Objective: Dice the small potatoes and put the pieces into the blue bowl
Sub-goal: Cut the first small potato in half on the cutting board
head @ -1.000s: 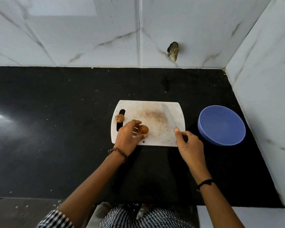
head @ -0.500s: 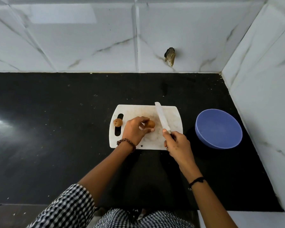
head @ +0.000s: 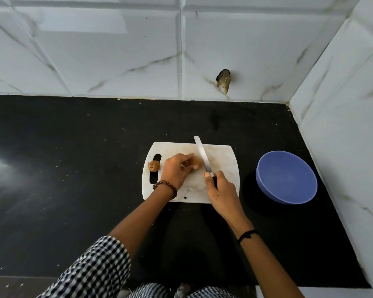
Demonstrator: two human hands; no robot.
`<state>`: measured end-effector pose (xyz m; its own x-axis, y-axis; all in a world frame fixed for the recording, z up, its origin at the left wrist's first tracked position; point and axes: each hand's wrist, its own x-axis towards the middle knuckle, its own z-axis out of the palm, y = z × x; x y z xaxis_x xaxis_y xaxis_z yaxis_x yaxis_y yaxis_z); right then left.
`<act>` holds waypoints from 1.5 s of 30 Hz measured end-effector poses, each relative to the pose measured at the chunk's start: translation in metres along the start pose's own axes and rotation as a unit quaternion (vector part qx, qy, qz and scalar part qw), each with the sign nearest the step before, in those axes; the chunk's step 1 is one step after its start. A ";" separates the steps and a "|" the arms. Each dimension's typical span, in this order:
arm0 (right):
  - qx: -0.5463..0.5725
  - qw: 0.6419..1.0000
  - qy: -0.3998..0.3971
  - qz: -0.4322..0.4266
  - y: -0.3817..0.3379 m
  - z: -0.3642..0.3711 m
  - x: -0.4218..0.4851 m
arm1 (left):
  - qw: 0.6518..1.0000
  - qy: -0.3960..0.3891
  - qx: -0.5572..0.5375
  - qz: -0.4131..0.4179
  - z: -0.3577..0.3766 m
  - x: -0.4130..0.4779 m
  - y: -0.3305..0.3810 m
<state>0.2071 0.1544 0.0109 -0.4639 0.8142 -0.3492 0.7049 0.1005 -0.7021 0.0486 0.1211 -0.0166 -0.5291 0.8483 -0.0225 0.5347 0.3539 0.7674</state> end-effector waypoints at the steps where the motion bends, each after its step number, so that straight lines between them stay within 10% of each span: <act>1: -0.006 1.000 -0.004 -0.001 -0.001 0.002 0.000 | 1.000 -0.002 -0.003 0.003 -0.001 0.000 -0.001; 45: -0.168 0.985 -0.044 0.022 -0.044 0.011 0.023 | 0.998 0.028 -0.042 -0.042 -0.002 0.009 0.010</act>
<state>0.1595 0.1626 0.0276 -0.4636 0.7702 -0.4381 0.8560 0.2616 -0.4459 0.0481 0.1317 -0.0077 -0.6072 0.7926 -0.0547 0.4314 0.3868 0.8150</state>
